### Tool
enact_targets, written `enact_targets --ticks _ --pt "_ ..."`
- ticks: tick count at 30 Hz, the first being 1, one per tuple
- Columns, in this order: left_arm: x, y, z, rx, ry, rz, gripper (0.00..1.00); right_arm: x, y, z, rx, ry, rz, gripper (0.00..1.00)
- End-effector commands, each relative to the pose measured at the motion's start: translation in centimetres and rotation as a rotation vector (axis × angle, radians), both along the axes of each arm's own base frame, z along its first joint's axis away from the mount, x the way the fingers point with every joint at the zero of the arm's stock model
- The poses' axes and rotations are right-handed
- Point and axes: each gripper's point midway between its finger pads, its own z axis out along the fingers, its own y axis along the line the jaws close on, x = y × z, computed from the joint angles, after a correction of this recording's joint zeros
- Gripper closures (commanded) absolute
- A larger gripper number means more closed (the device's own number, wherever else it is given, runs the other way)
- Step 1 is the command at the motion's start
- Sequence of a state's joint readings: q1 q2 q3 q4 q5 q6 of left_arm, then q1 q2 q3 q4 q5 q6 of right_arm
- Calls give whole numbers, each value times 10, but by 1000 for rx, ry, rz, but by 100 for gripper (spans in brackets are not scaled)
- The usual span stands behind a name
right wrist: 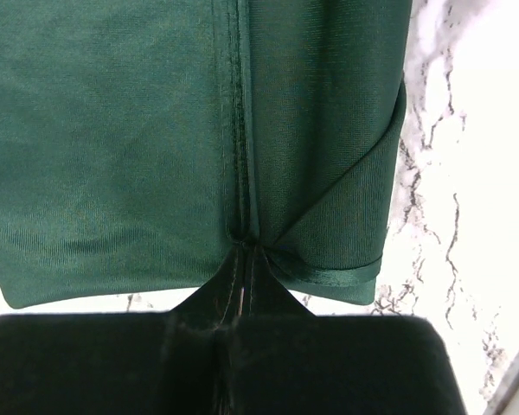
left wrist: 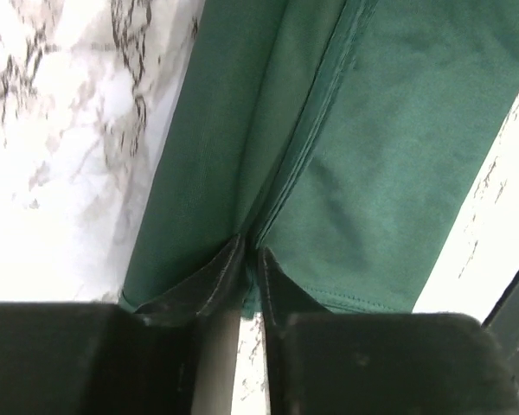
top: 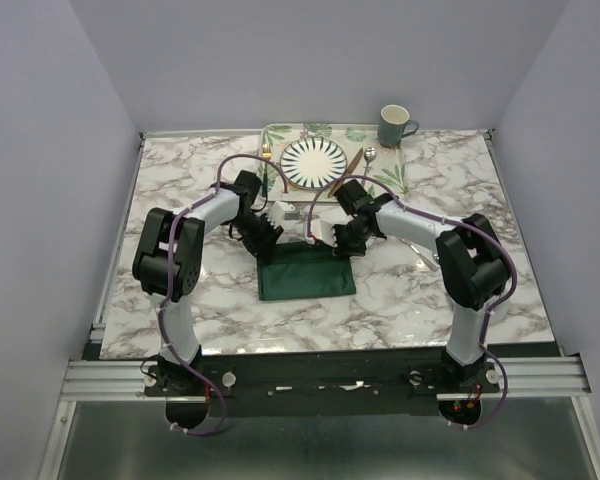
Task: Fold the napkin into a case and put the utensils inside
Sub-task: Fold the 2/3-rectangle-folded napkin at the center of the board.
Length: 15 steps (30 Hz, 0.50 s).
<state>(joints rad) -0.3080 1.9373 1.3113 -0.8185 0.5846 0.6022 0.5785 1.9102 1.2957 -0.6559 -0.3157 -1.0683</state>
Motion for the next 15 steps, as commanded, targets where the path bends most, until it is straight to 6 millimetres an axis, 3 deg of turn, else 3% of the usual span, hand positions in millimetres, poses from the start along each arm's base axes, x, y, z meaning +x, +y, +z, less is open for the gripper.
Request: enact_targets --ticks 1,6,8,10,11,12,14,15 --pt "-14 12 15 -26 22 -1 67 -32 -22 -9 -55 142 -43 99" --pt "-8 -6 68 -197 -17 67 54 -29 -14 3 -21 130 -43 99" --pt "-1 -19 87 -296 -26 113 53 -29 -14 2 -23 132 -42 99" --pt "0 -29 94 -352 63 240 53 -30 -15 -2 -32 139 -40 99" --pt "15 -37 102 -411 24 274 53 -31 -15 -3 -32 139 -37 99" --pt "11 -43 100 -435 135 392 53 -32 -15 -5 -36 142 -39 99" --pt "34 -55 106 -524 114 468 54 -33 -16 -6 -38 144 -35 99" --pt "33 -59 101 -546 154 499 57 -33 -17 -7 -40 147 -38 99"
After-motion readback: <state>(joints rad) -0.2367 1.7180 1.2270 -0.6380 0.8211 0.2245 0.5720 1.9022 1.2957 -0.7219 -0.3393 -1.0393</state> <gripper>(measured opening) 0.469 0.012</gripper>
